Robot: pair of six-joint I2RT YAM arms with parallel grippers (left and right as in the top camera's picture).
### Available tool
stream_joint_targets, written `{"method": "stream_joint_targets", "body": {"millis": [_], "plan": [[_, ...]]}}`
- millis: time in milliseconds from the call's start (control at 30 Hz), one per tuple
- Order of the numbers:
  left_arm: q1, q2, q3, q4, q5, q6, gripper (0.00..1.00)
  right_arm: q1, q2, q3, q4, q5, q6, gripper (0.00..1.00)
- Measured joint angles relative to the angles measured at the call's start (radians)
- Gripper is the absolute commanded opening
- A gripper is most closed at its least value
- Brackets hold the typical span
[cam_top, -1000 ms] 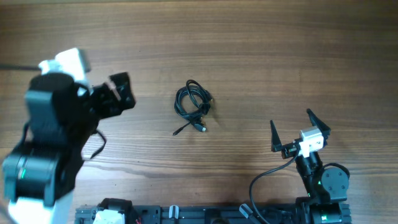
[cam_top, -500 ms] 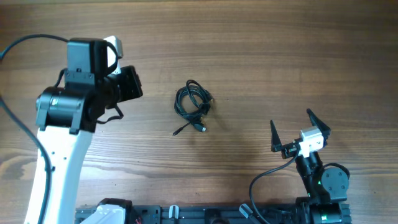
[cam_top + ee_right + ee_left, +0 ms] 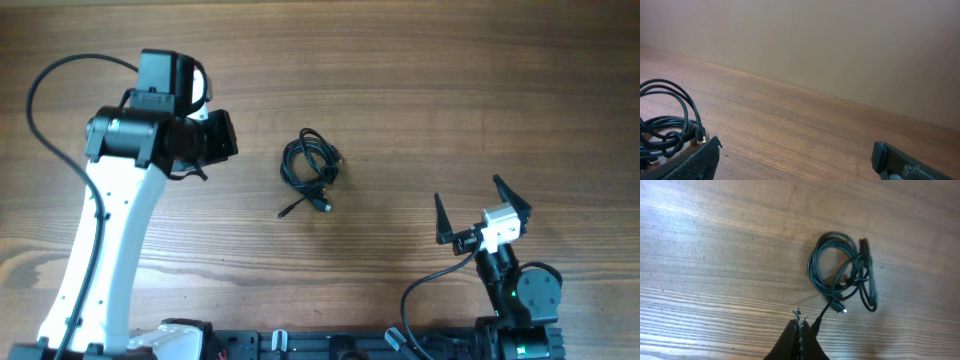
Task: Untangle cables
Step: 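Raise the left arm and move its gripper over the black cable bundle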
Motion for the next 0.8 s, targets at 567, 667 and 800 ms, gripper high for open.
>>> {"method": "stream_joint_targets", "body": {"millis": [567, 667, 800], "plan": [[0.0, 0.205, 0.0, -0.009, 0.025, -0.074, 0.37, 0.0, 0.0, 0.0, 0.0, 0.0, 0.0, 1.0], [-0.008, 0.244, 0.0, -0.002, 0.026, -0.103, 0.54, 0.0, 0.0, 0.0, 0.0, 0.0, 0.0, 1.0], [-0.052, 0.292, 0.0, 0.026, 0.026, -0.12, 0.59, 0.0, 0.0, 0.0, 0.0, 0.0, 0.0, 1.0]]}}
